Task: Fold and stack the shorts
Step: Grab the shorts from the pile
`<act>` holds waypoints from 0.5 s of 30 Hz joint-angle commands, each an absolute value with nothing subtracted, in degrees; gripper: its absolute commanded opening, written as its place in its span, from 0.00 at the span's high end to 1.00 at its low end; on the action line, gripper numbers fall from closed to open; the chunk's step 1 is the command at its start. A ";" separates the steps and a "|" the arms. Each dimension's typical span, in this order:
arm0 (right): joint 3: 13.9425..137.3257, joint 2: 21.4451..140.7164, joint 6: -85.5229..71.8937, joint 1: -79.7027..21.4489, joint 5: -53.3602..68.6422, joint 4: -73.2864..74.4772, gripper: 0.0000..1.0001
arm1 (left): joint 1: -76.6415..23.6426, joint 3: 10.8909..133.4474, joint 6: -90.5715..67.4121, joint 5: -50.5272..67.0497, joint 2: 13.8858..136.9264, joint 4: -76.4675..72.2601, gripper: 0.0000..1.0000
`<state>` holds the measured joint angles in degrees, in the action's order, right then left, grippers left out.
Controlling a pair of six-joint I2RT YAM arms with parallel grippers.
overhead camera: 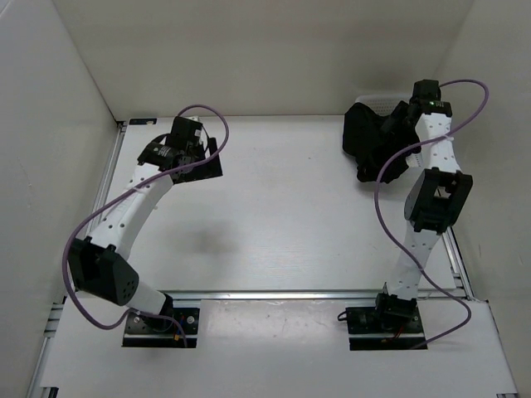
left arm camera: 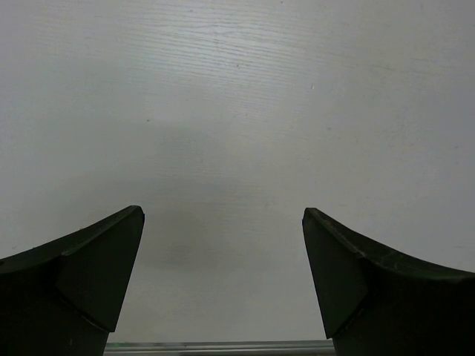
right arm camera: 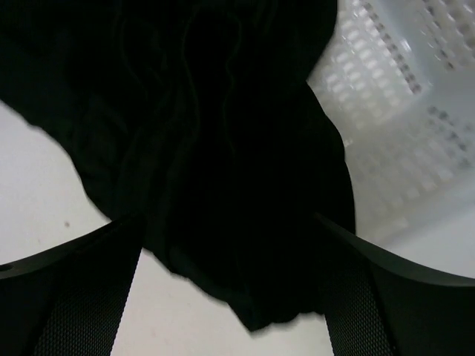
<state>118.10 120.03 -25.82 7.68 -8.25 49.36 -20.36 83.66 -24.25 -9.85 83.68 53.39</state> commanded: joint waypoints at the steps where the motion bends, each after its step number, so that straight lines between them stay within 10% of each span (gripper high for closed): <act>1: 129.07 128.55 -27.33 8.96 -2.99 50.80 0.07 | -20.65 87.27 -23.82 -11.33 85.16 53.00 0.01; 6: 137.89 138.32 -30.40 10.02 -0.97 50.19 0.14 | -20.65 89.20 -23.29 -13.00 88.07 53.00 0.01; 15: 136.77 135.38 -33.83 10.02 3.78 44.05 1.00 | -20.65 92.10 -23.90 -13.72 93.07 55.28 0.01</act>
